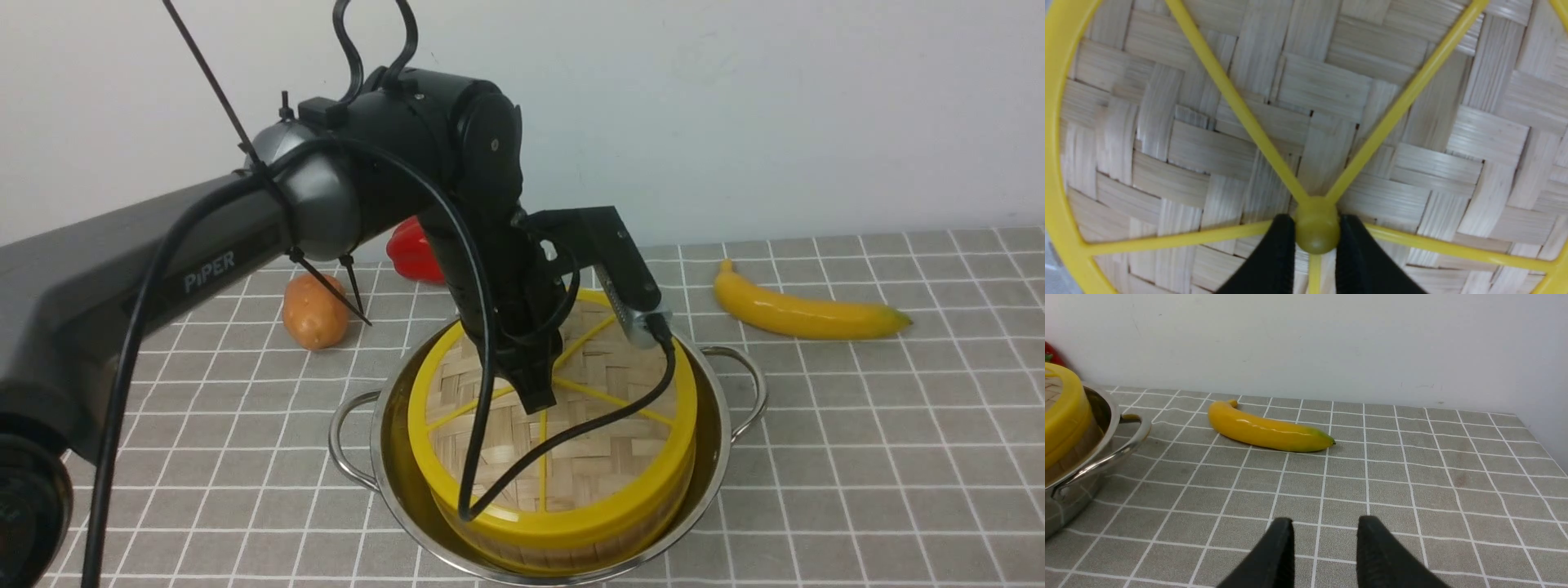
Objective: Place the steamer in the pot on the grey tablecloth, and put the lid on the steamer.
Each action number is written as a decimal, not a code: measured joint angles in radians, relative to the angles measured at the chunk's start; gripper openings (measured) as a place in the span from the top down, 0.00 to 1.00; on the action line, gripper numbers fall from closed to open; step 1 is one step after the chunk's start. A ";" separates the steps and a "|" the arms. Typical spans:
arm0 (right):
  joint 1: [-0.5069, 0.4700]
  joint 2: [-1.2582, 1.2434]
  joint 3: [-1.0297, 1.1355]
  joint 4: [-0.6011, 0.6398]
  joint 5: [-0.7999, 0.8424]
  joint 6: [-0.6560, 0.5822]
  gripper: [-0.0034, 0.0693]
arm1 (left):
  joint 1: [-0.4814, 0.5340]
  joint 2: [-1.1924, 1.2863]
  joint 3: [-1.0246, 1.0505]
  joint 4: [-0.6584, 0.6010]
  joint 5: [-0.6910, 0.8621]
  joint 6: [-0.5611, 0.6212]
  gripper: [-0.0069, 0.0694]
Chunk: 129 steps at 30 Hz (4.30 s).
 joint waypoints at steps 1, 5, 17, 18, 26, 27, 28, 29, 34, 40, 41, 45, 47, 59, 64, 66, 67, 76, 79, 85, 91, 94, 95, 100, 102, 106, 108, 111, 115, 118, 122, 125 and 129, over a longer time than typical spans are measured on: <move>0.000 0.000 0.000 0.000 0.000 0.000 0.62 | 0.000 0.000 0.000 0.000 -0.001 0.000 0.75; 0.000 0.000 0.000 0.000 0.000 0.015 0.62 | 0.003 0.003 0.000 -0.005 -0.001 0.000 0.75; 0.000 0.000 0.000 0.000 0.000 0.019 0.62 | 0.005 0.003 0.000 -0.002 0.004 -0.001 0.61; 0.000 0.000 0.000 0.000 0.000 0.019 0.62 | 0.006 0.003 0.000 0.005 0.009 -0.003 0.51; 0.000 0.000 0.000 -0.001 0.000 0.019 0.62 | 0.007 -0.126 0.002 0.013 -0.002 -0.039 0.11; 0.000 0.000 0.000 0.000 0.000 0.019 0.62 | 0.007 -0.151 0.002 0.013 -0.004 -0.046 0.09; 0.000 0.000 0.000 0.000 0.000 0.019 0.62 | 0.007 -0.164 0.002 0.013 -0.005 -0.050 0.08; 0.000 0.000 0.000 0.000 0.000 0.019 0.62 | 0.007 -0.184 0.002 0.013 -0.009 -0.055 0.07; 0.000 0.000 0.000 0.000 0.000 0.019 0.62 | 0.007 -0.349 0.002 0.011 -0.091 -0.094 0.09; 0.000 0.000 0.000 0.000 0.000 0.019 0.62 | 0.008 -0.425 0.002 0.033 -0.190 -0.076 0.22; 0.000 0.000 0.000 0.000 0.000 0.019 0.62 | 0.008 -0.428 0.002 0.047 -0.204 -0.067 0.24; 0.000 0.000 0.000 0.000 0.000 0.019 0.62 | 0.008 -0.431 0.002 0.083 -0.239 -0.051 0.32; 0.000 0.000 0.000 0.000 0.000 0.019 0.62 | 0.008 -0.431 0.002 0.095 -0.251 -0.048 0.37; 0.000 0.000 0.000 0.000 -0.002 0.021 0.62 | 0.043 -0.827 0.128 0.021 -0.286 -0.101 0.65; 0.000 0.000 0.000 0.000 -0.002 0.021 0.62 | 0.225 -1.090 0.131 -0.122 -0.270 -0.198 0.71; 0.000 0.000 0.000 0.000 -0.002 0.021 0.62 | 0.297 -1.172 0.144 -0.139 -0.242 -0.239 0.72; 0.000 0.000 0.000 0.000 -0.002 0.021 0.62 | 0.347 -1.229 0.167 -0.149 -0.206 -0.268 0.72; 0.000 0.000 0.000 0.000 -0.002 0.022 0.62 | 0.556 -1.544 0.794 -0.171 -0.394 -0.305 0.72; 0.000 0.000 0.000 0.000 -0.002 0.022 0.62 | 0.578 -1.584 1.003 -0.171 -0.531 -0.306 0.71; 0.000 0.000 0.000 0.000 -0.002 0.022 0.62 | 0.622 -1.711 1.403 -0.171 -0.745 -0.314 0.71; 0.000 0.000 0.000 0.000 -0.002 0.022 0.62 | 0.625 -1.888 1.554 -0.167 -0.782 -0.344 0.70; 0.000 0.000 0.000 0.000 -0.002 0.022 0.62 | 0.625 -1.954 1.600 -0.152 -0.781 -0.354 0.69; 0.000 0.000 0.000 0.000 -0.002 0.022 0.62 | 0.625 -1.969 1.615 -0.149 -0.781 -0.354 0.68; 0.000 0.000 0.000 0.000 -0.003 0.022 0.62 | 0.625 -1.983 1.661 -0.144 -0.778 -0.357 0.67; 0.000 0.000 0.000 0.000 -0.004 0.022 0.62 | 0.625 -1.984 1.666 -0.142 -0.778 -0.357 0.67; 0.000 0.000 0.000 0.000 -0.003 0.022 0.62 | 0.625 -1.975 1.685 -0.124 -0.775 -0.359 0.66; 0.000 0.000 0.000 0.000 -0.003 0.022 0.62 | 0.625 -1.975 1.686 -0.122 -0.773 -0.361 0.66; 0.000 0.000 0.000 0.000 -0.003 0.022 0.62 | 0.624 -1.982 1.686 -0.087 -0.773 -0.415 0.65; 0.000 0.000 0.000 0.000 -0.003 0.022 0.62 | 0.623 -1.985 1.686 0.054 -0.774 -0.612 0.64; 0.000 0.000 0.000 0.000 -0.003 0.022 0.62 | 0.620 -1.985 1.686 0.119 -0.774 -0.699 0.64; 0.000 0.000 0.000 0.000 -0.003 0.022 0.62 | 0.603 -1.985 1.686 0.129 -0.774 -0.715 0.63; 0.000 0.000 0.000 0.000 -0.003 0.022 0.62 | 0.593 -1.985 1.686 0.129 -0.774 -0.715 0.62; 0.000 0.000 0.000 0.000 -0.003 0.022 0.62 | 0.593 -1.985 1.686 0.129 -0.775 -0.715 0.62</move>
